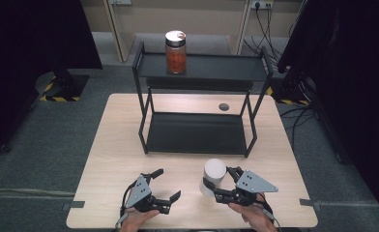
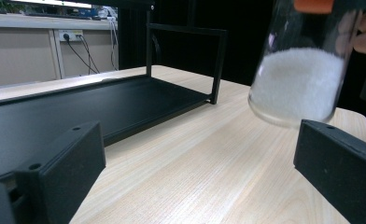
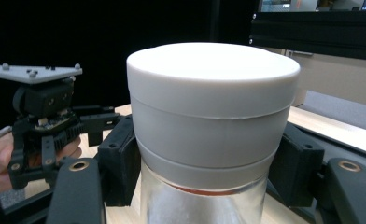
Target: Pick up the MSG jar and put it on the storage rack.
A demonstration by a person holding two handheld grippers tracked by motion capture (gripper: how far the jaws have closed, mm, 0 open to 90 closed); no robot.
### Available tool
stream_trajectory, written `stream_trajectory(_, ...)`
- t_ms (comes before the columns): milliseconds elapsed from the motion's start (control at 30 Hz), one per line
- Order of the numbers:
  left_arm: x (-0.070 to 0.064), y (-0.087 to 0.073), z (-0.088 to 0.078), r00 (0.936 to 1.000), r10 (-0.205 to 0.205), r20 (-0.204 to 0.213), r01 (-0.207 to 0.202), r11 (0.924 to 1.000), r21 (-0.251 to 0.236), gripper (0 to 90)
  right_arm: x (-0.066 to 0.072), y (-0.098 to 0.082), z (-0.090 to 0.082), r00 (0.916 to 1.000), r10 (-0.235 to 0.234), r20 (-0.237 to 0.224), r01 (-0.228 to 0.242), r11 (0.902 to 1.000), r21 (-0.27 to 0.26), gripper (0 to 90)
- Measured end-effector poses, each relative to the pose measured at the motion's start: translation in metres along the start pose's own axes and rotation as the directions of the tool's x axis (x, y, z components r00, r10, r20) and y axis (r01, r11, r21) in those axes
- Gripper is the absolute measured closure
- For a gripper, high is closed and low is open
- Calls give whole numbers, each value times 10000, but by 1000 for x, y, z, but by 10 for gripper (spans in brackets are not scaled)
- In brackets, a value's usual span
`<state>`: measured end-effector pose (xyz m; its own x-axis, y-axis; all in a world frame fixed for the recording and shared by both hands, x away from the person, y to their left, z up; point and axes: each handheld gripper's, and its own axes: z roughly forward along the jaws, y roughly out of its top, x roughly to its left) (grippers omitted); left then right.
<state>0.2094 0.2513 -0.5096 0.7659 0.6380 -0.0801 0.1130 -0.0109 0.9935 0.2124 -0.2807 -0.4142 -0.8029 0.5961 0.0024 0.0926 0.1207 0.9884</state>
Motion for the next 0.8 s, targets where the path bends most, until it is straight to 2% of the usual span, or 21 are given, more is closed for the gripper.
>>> stream_trajectory(533, 0, 0, 0, 10000, 36, -42, -36, 10000, -30, 16, -14, 30, 7, 9992, 389, -74, -389, 9992, -6, 354)
stream_trajectory(800, 0, 0, -1, 10000, 39, -53, -39, 10000, -40, 17, -20, 48, 11, 9997, 247, -32, -247, 9996, -123, 354)
